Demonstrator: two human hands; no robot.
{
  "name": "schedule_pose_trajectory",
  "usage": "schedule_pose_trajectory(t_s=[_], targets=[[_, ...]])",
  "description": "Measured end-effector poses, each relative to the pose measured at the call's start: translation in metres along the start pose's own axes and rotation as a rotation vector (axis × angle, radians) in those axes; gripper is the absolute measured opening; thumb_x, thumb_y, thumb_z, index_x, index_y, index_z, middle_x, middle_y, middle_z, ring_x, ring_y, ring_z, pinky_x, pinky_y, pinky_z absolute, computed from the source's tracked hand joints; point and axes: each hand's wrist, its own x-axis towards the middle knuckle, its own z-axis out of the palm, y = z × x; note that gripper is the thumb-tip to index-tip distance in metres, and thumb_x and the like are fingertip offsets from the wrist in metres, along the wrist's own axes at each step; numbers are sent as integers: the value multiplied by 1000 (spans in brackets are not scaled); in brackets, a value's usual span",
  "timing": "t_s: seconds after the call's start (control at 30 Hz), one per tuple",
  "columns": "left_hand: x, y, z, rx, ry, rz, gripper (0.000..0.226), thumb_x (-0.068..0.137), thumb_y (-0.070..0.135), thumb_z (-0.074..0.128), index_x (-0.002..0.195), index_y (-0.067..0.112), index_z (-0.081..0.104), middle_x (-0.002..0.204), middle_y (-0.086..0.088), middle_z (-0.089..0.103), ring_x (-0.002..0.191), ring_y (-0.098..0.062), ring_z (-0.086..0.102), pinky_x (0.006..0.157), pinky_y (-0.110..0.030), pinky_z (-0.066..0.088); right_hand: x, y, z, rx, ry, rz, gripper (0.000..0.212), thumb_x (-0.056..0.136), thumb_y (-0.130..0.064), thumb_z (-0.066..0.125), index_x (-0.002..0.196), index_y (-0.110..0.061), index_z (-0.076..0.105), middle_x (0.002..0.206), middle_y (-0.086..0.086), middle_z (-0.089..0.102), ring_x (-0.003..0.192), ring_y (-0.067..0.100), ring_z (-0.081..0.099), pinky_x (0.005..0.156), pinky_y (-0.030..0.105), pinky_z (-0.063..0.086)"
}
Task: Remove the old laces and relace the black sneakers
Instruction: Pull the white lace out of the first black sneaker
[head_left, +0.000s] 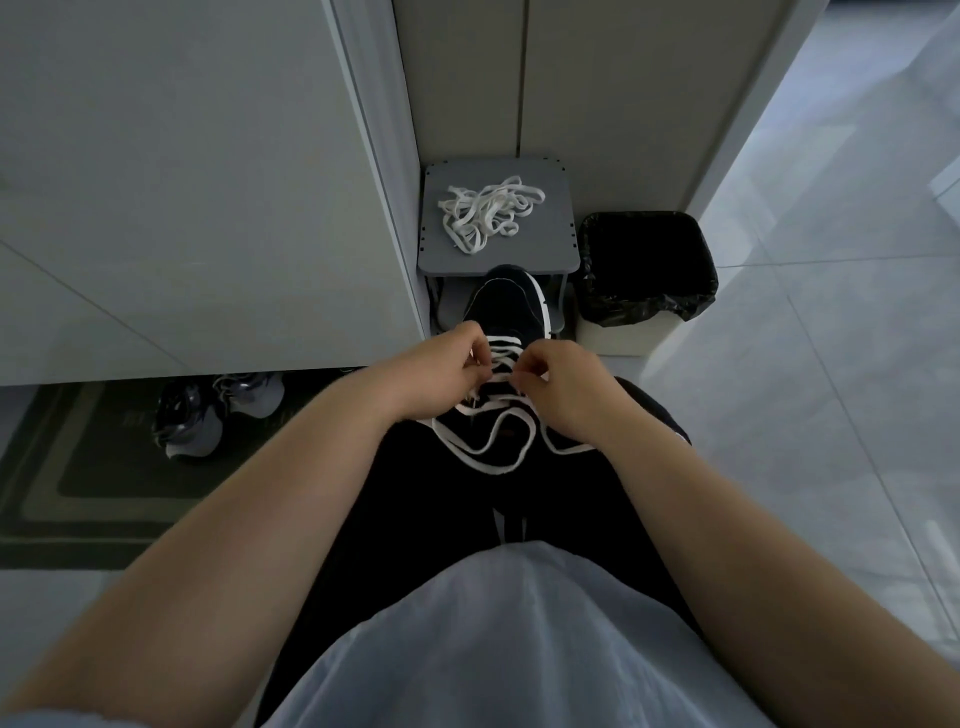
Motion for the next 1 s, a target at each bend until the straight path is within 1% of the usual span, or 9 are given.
schedule_pose_trajectory(t_s=[0.1,0.2,0.33,0.4,0.5,0.6,0.8,0.9,1.0], targets=[[1,3,-13,-132,-130,-24,18,89,21,58,102,19,46,77,6,58,69,-9,51,67,-25,39,-2,-1,-11,136,-100,12,16,94,-24,51,83,-16,59,72,-2,59,56,8,45,53,21,34],[3,6,-15,-26,-177,-5,27,83,14,62,104,20,45,77,6,58,65,-8,51,60,-25,37,-1,-2,-26,181,-175,46,15,92,-28,54,84,-18,61,74,-1,60,65,11,50,62,25,39],[6,-4,-21,349,42,34,24,80,7,53,94,23,43,88,-1,56,79,-20,53,66,-33,44,-4,12,-50,376,-91,35,11,81,-27,70,89,-21,67,81,-6,64,70,0,58,65,17,41],[6,-10,-21,345,164,83,26,77,1,49,89,24,43,89,-3,54,84,-24,52,74,-39,46,-9,21,-53,398,-68,-11,11,80,-19,72,91,-20,71,79,-3,67,62,-6,59,65,9,42],[3,-7,-10,201,211,270,38,73,-14,40,76,22,50,96,2,48,96,-16,45,80,-26,39,-9,28,-43,223,37,-93,9,82,-15,70,86,-22,73,80,-3,64,55,-7,50,58,4,36],[3,-5,2,94,223,291,49,75,-18,36,65,23,62,103,8,45,101,-8,46,80,-12,34,-5,27,-29,-17,89,-162,10,85,-24,67,93,-24,73,91,-9,53,77,0,51,70,12,38],[7,-16,6,275,219,212,24,91,14,49,89,16,73,104,6,43,106,-14,41,86,-25,35,-2,30,-13,-200,17,-153,19,84,-35,66,98,-24,72,111,-2,45,110,20,48,97,35,42],[7,-22,8,352,127,219,21,87,32,60,93,16,71,110,4,45,111,-15,38,94,-27,33,-5,30,-20,-17,139,-149,11,83,-25,69,90,-17,74,110,-5,51,97,6,51,85,13,39],[4,-27,-11,159,322,231,17,86,18,62,89,5,73,109,-5,53,108,-21,47,91,-15,29,-11,37,-40,196,470,-91,12,84,-12,65,76,-18,71,85,-15,54,77,-11,51,69,0,37]])
